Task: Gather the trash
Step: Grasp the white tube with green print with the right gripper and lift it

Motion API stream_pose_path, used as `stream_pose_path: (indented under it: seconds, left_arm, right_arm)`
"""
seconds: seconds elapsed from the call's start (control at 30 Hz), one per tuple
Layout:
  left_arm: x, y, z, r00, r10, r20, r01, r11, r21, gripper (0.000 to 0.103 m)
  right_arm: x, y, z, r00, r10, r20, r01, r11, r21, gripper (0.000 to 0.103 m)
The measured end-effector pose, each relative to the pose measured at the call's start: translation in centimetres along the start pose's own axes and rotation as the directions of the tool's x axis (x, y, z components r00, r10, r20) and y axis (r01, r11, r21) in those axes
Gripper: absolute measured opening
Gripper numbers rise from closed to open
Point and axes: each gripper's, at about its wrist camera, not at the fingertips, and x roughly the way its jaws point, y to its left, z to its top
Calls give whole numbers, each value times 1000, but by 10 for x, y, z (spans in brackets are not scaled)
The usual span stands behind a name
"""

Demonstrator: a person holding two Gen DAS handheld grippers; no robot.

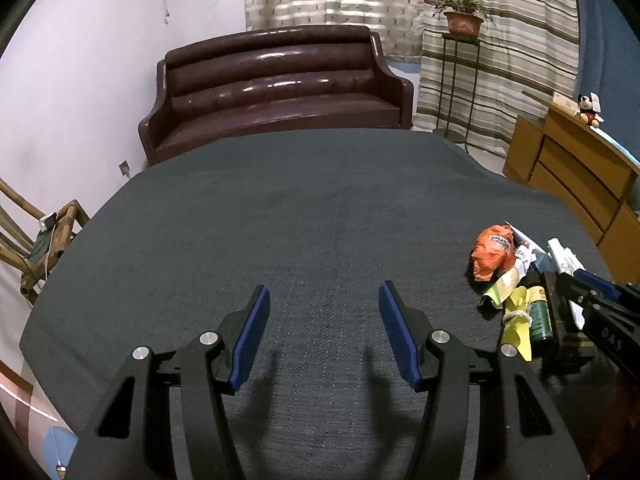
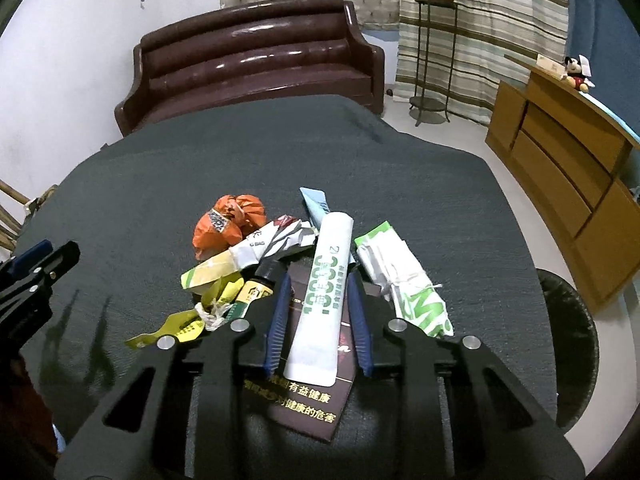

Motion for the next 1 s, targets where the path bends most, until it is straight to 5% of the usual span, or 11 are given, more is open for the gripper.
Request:
stream_pose_path:
  seconds: [0.57, 1.0]
  left_arm:
    - [2, -7, 3, 999, -44, -10, 44, 999, 18, 56]
    - [-3, -35, 1, 995, -101, -15, 102, 992, 81, 56]
  right_arm:
    - [1, -3, -2, 1000, -13, 16, 13, 1000, 3, 17]
    - [-21, -47, -2, 997, -53, 61, 49, 997, 63, 17]
